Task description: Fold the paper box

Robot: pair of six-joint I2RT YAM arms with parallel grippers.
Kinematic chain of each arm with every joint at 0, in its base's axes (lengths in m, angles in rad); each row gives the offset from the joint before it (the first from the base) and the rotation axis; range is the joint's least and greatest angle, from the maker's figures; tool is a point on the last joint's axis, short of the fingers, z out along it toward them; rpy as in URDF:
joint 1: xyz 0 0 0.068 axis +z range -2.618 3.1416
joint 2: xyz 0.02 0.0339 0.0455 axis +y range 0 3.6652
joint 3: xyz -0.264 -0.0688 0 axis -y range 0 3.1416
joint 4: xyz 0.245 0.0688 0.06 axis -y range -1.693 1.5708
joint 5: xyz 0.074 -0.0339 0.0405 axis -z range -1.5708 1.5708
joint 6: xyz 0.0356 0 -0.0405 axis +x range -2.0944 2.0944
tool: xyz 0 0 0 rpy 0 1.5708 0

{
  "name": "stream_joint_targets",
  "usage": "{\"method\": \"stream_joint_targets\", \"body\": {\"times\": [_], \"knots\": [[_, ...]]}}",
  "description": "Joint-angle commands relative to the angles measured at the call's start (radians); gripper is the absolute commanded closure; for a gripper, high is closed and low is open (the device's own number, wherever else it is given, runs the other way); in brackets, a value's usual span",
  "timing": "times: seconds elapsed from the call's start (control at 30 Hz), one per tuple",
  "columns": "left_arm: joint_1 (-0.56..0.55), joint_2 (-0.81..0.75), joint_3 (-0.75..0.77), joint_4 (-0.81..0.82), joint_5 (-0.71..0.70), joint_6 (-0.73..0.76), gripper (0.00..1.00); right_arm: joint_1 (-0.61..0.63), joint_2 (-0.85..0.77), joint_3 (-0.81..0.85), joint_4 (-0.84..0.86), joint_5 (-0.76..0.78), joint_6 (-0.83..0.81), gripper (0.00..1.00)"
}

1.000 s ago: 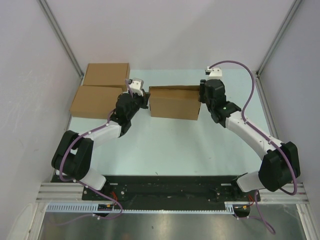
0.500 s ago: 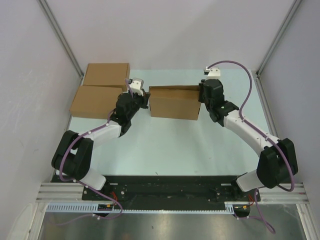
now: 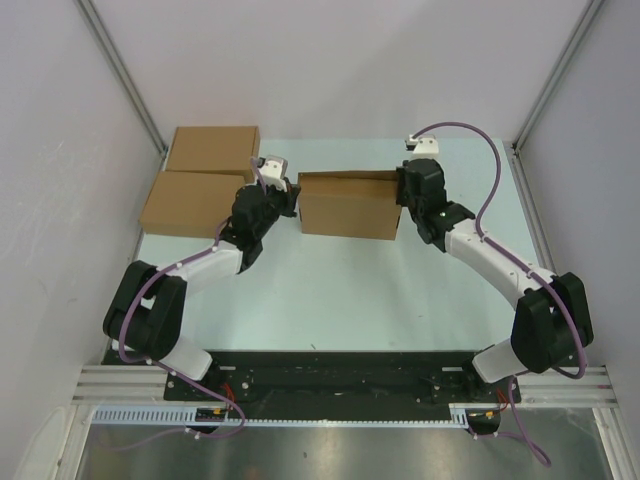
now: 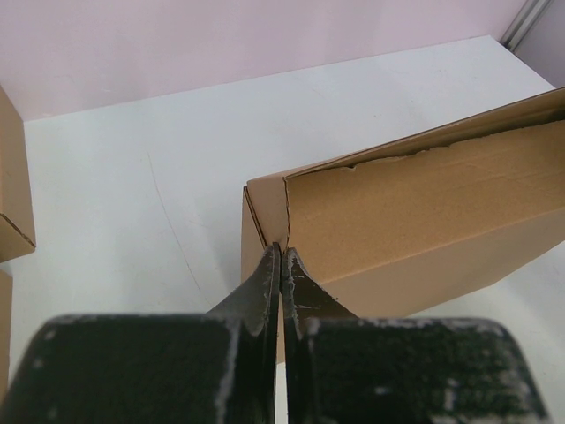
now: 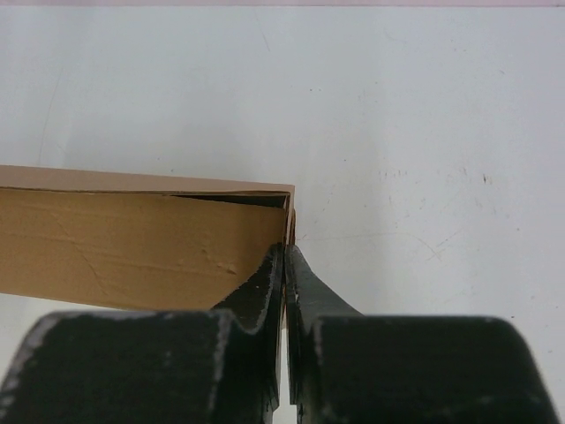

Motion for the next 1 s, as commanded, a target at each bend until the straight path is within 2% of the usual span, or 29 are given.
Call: {"method": "stream_joint_targets", "body": {"times": [0.0, 0.97], "knots": [[-0.026, 0.049, -0.021, -0.216, 0.050, -0.013, 1.00, 0.002, 0.004, -0.001, 0.046, 0.016, -0.008, 1.00], [-0.027, 0.055, -0.020, -0.224, 0.046, -0.019, 1.00, 0.006, -0.047, -0.206, 0.107, 0.019, 0.034, 1.00]]}}
